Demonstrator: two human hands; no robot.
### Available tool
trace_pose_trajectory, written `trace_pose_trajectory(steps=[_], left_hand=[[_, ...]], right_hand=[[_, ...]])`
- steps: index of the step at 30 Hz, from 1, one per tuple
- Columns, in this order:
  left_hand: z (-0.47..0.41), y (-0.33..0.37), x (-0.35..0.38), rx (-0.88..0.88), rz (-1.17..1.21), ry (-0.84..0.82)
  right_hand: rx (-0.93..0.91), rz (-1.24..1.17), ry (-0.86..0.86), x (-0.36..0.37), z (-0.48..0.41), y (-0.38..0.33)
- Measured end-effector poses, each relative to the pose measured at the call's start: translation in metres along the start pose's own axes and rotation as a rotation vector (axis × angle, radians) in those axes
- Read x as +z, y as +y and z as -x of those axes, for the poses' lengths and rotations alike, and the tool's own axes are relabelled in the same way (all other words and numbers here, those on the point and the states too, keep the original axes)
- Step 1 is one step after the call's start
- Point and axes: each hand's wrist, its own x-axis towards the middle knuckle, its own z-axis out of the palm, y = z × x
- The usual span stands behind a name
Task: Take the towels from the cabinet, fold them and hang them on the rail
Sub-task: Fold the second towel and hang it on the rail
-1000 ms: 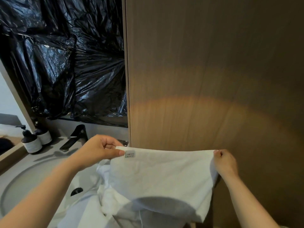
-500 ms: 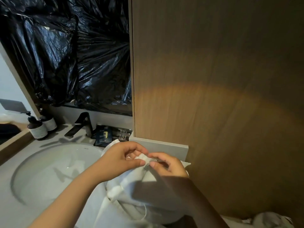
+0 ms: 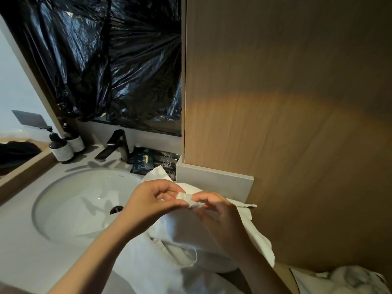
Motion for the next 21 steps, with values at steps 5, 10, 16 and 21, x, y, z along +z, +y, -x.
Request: trace_pose_trajectory(steps=[5,10,16,21], left_hand=[[0.001,-0.003,0.004,0.006,-0.022,0.0],[0.002,-0.006,0.005,0.004,-0.024,0.017],[0.0,-0.008,0.014,-0.034,0.086,0.09],[-0.004,-0.011,0.025,-0.058,0.111,0.125]], right_hand=[[0.0,0.005,-0.041,-0.008,-0.002,-0.005],[0.047,-0.009,-0.017,-0.013,-0.002,-0.008],[0.07,-0.005,-0.022,-0.017,-0.002,-0.008],[0.087,-0.042,-0.002,-0.02,-0.001,-0.013]])
